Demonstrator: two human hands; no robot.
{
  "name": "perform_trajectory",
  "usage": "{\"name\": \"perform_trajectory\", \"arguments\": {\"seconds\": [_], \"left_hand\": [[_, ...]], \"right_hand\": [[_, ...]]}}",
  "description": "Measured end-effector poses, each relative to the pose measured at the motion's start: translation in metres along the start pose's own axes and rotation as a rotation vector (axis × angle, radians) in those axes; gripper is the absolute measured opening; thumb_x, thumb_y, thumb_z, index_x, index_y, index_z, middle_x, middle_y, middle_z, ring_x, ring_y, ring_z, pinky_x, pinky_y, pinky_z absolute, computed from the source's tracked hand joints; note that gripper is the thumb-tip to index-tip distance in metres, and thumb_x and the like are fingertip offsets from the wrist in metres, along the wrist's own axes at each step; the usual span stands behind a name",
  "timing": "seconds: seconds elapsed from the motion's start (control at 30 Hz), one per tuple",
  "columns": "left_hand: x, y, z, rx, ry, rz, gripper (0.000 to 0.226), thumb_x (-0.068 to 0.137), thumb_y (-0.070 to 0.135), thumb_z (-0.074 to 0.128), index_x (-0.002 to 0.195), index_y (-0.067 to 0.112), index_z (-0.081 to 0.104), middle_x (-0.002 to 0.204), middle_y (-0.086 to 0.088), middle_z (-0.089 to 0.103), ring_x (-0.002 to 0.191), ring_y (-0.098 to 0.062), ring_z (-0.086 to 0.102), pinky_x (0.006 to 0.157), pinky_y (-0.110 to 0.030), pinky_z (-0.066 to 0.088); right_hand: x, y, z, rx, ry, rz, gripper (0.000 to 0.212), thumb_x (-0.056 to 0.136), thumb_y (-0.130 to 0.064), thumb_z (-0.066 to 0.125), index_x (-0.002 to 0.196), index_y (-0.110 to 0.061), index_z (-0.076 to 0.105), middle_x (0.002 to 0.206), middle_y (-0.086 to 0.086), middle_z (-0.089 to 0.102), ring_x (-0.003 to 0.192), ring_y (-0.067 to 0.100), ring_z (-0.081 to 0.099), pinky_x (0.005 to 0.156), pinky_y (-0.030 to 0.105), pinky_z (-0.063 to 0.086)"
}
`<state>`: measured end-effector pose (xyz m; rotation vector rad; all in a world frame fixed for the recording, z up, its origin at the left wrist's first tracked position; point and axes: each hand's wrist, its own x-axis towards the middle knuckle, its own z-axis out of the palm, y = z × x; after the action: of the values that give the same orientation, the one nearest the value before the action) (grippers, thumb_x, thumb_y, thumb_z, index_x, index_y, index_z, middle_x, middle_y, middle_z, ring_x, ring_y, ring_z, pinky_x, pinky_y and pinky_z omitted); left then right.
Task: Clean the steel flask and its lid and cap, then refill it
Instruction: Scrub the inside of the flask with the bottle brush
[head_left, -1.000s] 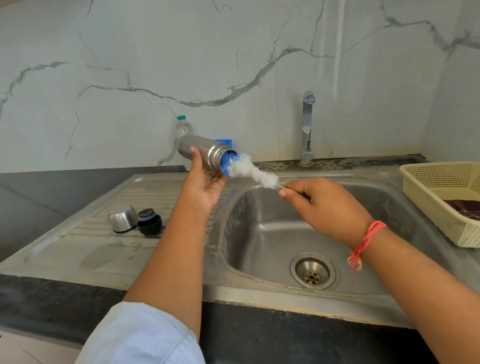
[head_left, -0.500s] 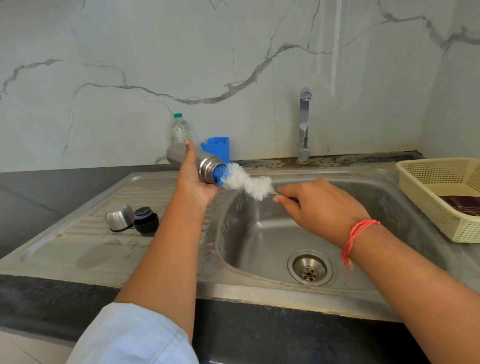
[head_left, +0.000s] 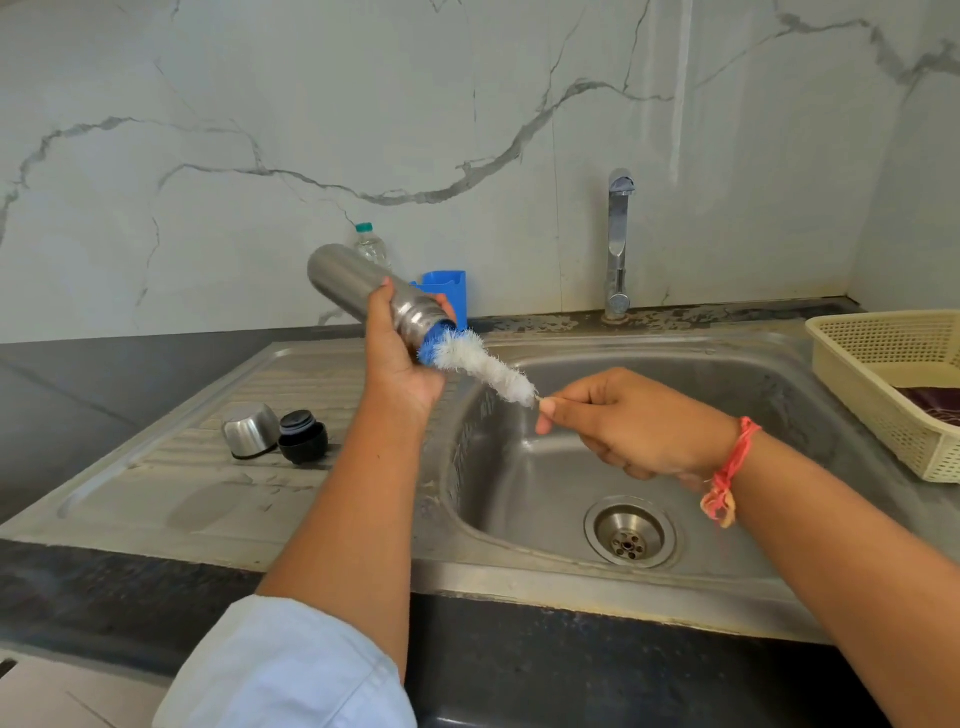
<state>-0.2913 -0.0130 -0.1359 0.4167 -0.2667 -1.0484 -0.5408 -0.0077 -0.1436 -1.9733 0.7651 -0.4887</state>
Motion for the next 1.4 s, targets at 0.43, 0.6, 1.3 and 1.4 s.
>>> {"name": "perform_trajectory", "arguments": {"seconds": [0.43,0.6,1.3,1.4], "left_hand": [[0.0,-0.019,0.005,0.062,-0.11,-0.039,0.05,0.085,0.032,0.077,0.121,0.006,0.054,0.088,-0.012,0.065,0.073,-0.022,0.066,0.065,-0.032,0.059],[-0.003,-0.001,0.007,-0.025,-0.101,0.059,0.041,0.088,0.032,0.074,0.114,0.004,0.056,0.085,-0.013,0.064,0.07,-0.02,0.066,0.065,-0.029,0.06],[0.011,-0.008,-0.006,0.376,0.061,0.003,0.064,0.087,0.054,0.075,0.127,0.007,0.058,0.1,-0.016,0.079,0.097,-0.027,0.078,0.096,-0.047,0.06],[0.014,-0.007,-0.01,0.355,0.052,-0.043,0.054,0.093,0.035,0.075,0.134,0.006,0.056,0.109,-0.021,0.077,0.102,-0.032,0.076,0.096,-0.052,0.059]], "right_hand": [[-0.003,0.003,-0.004,0.118,-0.048,0.053,0.031,0.103,-0.038,0.051,0.102,-0.014,0.072,0.056,-0.002,0.029,0.042,0.01,0.019,0.038,0.016,0.017],[-0.014,0.004,-0.025,0.19,-0.139,0.049,0.033,0.099,-0.04,0.053,0.106,-0.015,0.073,0.056,-0.003,0.03,0.045,0.011,0.019,0.038,0.017,0.015],[0.01,0.023,-0.001,-0.591,0.466,-0.244,0.038,0.102,-0.044,0.047,0.064,-0.04,0.047,0.052,-0.007,0.046,0.054,0.013,0.044,0.053,0.036,0.039],[0.008,0.023,-0.004,-0.766,0.498,-0.222,0.028,0.102,-0.049,0.041,0.08,-0.035,0.05,0.06,-0.008,0.047,0.067,0.027,0.056,0.055,0.037,0.045]]}}
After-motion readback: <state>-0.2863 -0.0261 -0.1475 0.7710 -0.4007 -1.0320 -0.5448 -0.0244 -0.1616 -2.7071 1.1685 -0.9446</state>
